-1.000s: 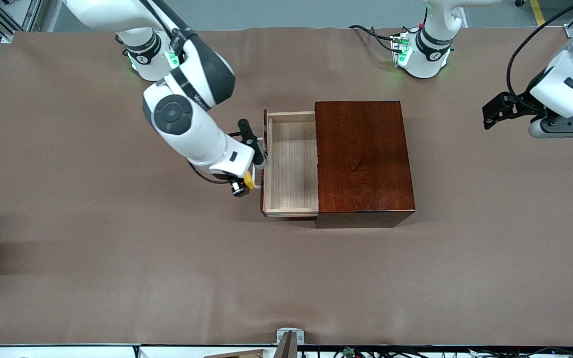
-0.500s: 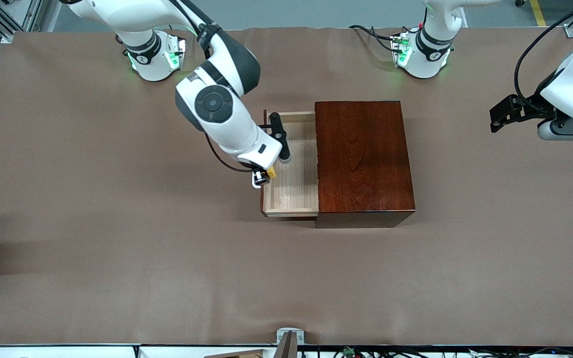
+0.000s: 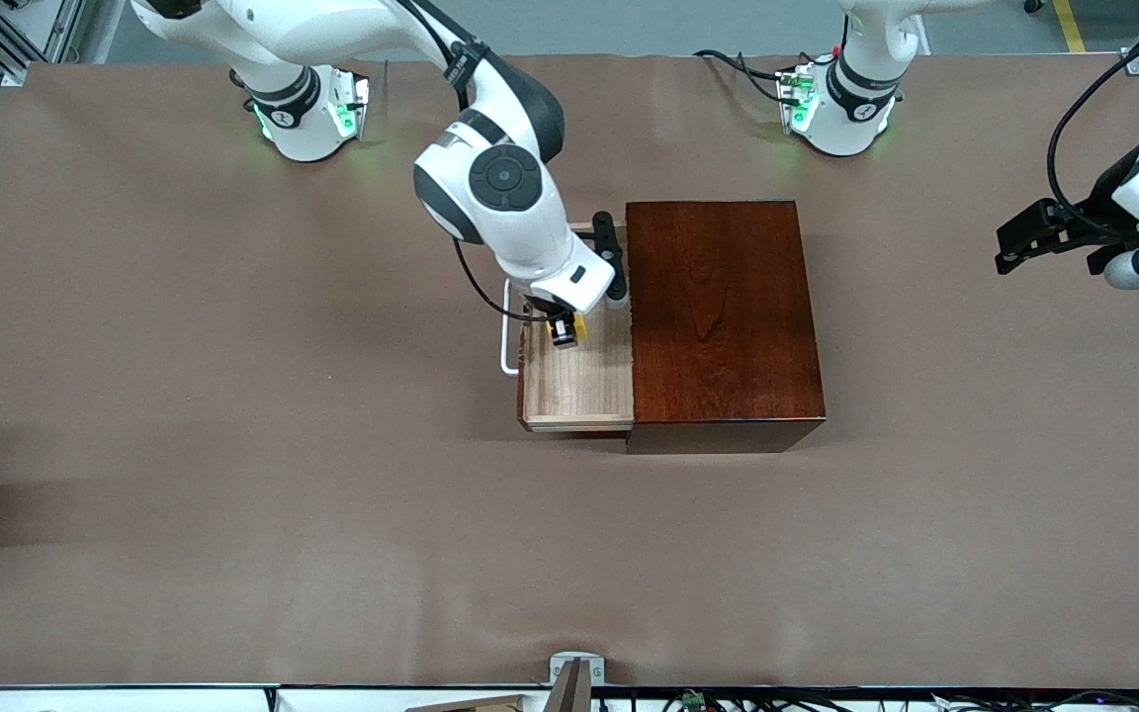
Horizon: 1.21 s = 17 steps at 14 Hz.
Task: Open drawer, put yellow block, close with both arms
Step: 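Lower the yellow cube into the open drawer with the right gripper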
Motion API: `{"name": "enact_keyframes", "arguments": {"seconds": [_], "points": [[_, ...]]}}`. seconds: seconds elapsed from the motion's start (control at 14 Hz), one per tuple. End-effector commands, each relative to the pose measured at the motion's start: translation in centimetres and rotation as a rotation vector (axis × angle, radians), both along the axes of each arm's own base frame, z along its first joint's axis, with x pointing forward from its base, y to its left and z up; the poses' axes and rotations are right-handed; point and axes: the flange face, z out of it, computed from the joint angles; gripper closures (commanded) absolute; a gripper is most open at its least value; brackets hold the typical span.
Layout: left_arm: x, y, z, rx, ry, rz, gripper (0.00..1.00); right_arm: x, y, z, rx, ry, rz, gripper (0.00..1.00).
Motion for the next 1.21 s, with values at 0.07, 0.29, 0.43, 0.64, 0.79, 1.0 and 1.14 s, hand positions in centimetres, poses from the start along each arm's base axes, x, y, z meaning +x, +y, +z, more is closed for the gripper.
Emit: {"name": "enact_keyframes", "arguments": {"seconds": [0.07, 0.29, 0.43, 0.64, 0.79, 1.0, 1.14], "points": [[-0.3, -0.4, 0.1, -0.023, -0.008, -0.021, 0.0, 0.1, 1.0, -1.4, -0.006, -0.014, -0.02, 1.0], [-0.2, -0.2, -0.3, -0.023, 0.0, -0.018, 0.0, -0.2, 1.4, -3.4, -0.018, 0.014, -0.086, 1.0], [0.0, -0.1, -0.6, -0.025, 0.008, -0.016, 0.0, -1.6, 2.9, -4.3, -0.015, 0.017, -0.084, 1.0], [0.0, -0.1, -0.7, -0.024, 0.009, -0.015, 0.0, -1.8, 3.0, -5.1, -0.021, 0.023, -0.08, 0.94], [0.0, -0.1, -0.7, -0.024, 0.011, -0.016, 0.0, -1.8, 3.0, -5.6, -0.025, 0.028, -0.08, 0.01], [0.0, -0.2, -1.0, -0.026, 0.015, -0.016, 0.0, -1.6, 2.9, -5.2, -0.019, 0.026, -0.085, 0.0], [0.0, -0.2, -1.0, -0.026, 0.016, -0.015, 0.0, -1.4, 2.7, -4.4, -0.015, 0.021, -0.093, 0.0]]}}
